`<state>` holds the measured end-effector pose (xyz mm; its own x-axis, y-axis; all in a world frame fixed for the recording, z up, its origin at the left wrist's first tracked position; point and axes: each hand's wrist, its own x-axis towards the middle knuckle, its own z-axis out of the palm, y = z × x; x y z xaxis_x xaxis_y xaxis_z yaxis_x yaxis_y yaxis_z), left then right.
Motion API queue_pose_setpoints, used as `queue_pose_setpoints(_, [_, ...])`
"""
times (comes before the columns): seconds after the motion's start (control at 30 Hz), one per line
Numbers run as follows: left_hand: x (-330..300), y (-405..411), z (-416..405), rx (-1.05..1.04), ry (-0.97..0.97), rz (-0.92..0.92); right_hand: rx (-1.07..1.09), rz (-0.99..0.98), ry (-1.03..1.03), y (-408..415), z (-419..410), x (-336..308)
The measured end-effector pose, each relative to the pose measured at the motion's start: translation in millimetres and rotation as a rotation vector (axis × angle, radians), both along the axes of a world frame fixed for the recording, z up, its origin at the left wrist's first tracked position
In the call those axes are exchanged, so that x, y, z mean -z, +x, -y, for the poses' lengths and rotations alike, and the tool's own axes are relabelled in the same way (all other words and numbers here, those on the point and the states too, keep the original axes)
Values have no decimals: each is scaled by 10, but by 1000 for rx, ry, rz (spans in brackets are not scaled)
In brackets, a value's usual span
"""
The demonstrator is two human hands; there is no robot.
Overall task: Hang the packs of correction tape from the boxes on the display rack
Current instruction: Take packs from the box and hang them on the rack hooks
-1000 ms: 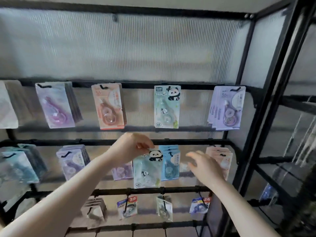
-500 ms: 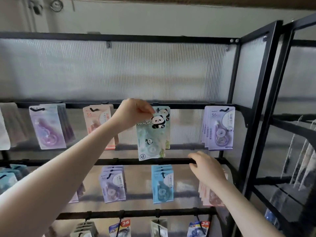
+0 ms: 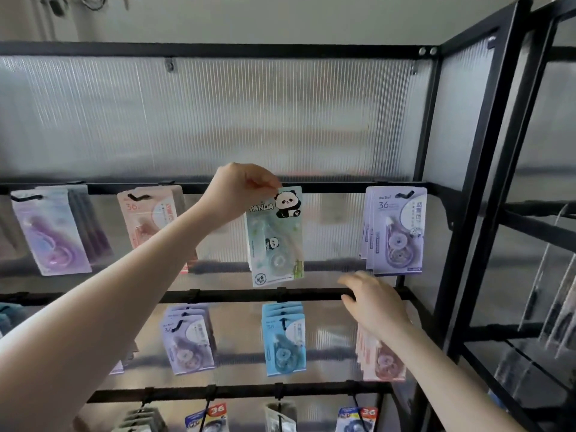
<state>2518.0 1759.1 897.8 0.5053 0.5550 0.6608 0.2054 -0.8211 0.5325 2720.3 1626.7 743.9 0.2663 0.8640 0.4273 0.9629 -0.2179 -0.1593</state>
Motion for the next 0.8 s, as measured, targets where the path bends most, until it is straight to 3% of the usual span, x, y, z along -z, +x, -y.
queue_pose_setpoints(0.27, [41, -42, -39, 22, 127, -13, -39, 3, -33, 43, -52, 52])
queue_pose_setpoints(0.47, [67, -77, -130, 8, 70, 43, -58, 17, -27, 32, -122, 71])
queue_pose_setpoints(0.8, [152, 55, -214, -92, 131, -35, -82, 14, -31, -4, -190, 135])
